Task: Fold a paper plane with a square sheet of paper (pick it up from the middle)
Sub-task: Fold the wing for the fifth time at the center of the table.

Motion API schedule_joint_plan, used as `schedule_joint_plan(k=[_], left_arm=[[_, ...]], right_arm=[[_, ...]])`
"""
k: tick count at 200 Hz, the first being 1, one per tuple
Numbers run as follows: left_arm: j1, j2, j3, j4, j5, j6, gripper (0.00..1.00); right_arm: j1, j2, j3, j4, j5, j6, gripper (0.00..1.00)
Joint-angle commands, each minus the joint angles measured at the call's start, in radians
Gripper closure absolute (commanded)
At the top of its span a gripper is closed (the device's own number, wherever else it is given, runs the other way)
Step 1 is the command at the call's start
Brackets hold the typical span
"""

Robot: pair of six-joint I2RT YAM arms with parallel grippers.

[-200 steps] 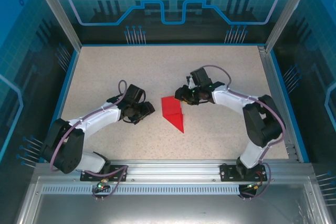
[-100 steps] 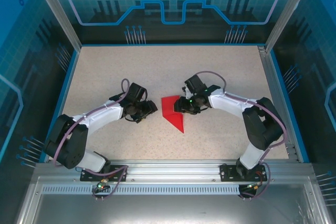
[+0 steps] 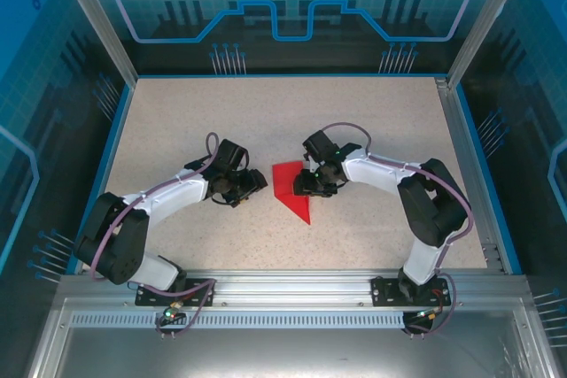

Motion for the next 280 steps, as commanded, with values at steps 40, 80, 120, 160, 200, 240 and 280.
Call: schedule_joint_plan(k=[40, 80, 120, 160, 200, 240, 280], left_arm=[[0.007, 0.007, 0.012, -0.012, 0.018, 0.018, 0.36], [0.008, 0.014, 0.017, -0.014, 0.023, 0.016, 0.36], [0.008, 0.033, 0.041, -0.015, 0.047, 0.025, 0.36], [0.012, 0.063, 0.065, -0.001, 0.096, 0.029, 0.35], [0.035, 0.107, 0.069, 0.052, 0.186, 0.015, 0.36], [0.050, 0.120, 0.071, 0.068, 0.217, 0.009, 0.35], [0.050, 0.120, 0.063, 0.071, 0.216, 0.003, 0.35]], right_arm=[[0.008, 0.094, 0.042, 0.008, -0.038, -0.012, 0.49], [0.003, 0.101, 0.043, 0.026, -0.055, -0.015, 0.59], [-0.017, 0.062, 0.005, 0.072, -0.097, -0.010, 0.70], [-0.067, 0.015, -0.051, 0.135, -0.173, -0.002, 0.74], [-0.108, -0.013, -0.103, 0.212, -0.264, 0.007, 0.77], [-0.115, -0.005, -0.099, 0.172, -0.208, 0.000, 0.63], [-0.105, 0.032, -0.076, 0.177, -0.229, -0.011, 0.40]])
